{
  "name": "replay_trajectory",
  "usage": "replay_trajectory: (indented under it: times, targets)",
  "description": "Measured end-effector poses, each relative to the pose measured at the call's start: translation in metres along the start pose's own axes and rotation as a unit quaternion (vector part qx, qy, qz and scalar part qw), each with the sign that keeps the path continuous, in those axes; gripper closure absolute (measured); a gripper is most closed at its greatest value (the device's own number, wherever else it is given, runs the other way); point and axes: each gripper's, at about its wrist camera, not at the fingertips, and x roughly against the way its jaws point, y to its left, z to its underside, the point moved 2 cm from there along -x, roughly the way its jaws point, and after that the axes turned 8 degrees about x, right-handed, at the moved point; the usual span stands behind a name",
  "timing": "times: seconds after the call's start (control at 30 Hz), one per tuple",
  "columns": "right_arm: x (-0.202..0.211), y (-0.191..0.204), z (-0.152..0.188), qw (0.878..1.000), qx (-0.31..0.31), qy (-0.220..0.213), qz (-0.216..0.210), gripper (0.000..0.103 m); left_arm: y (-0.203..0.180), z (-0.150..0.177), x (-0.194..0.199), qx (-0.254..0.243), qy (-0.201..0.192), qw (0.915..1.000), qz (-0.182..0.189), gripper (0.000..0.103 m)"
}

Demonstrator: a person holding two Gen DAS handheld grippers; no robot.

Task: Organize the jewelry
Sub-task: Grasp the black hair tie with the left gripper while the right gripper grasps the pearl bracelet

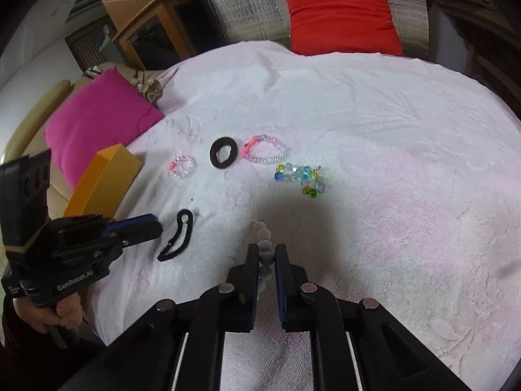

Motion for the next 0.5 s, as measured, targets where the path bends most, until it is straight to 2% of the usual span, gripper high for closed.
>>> replay_trajectory:
  times: [0.17,0.27,0.47,0.5]
  targets:
    - [0.017,0.005,-0.007,0.999,-0.005,-0.039,-0.013,0.092,0.007,-0.003,0.025,0.013,-0.035,0.9993,-0.001,0.097]
    - [0.017,0.013,-0.010,0.999,-0.001,-0.036,-0.022,0.092,0.011,-0.002,0.037,0.015,-0.046,0.9988,0.006,0.097]
    - [-0.003,0.013,-0.008,1.000,-0.005,-0.002,-0.005,0.092,0.011,0.006,0.000,0.020,-0.003,0.9996,-0.020,0.096]
    - [-0.006,0.012,-0.007,1.000,-0.005,0.002,-0.003,0.092,0.009,0.007,-0.008,0.018,0.004,0.9997,-0.015,0.096]
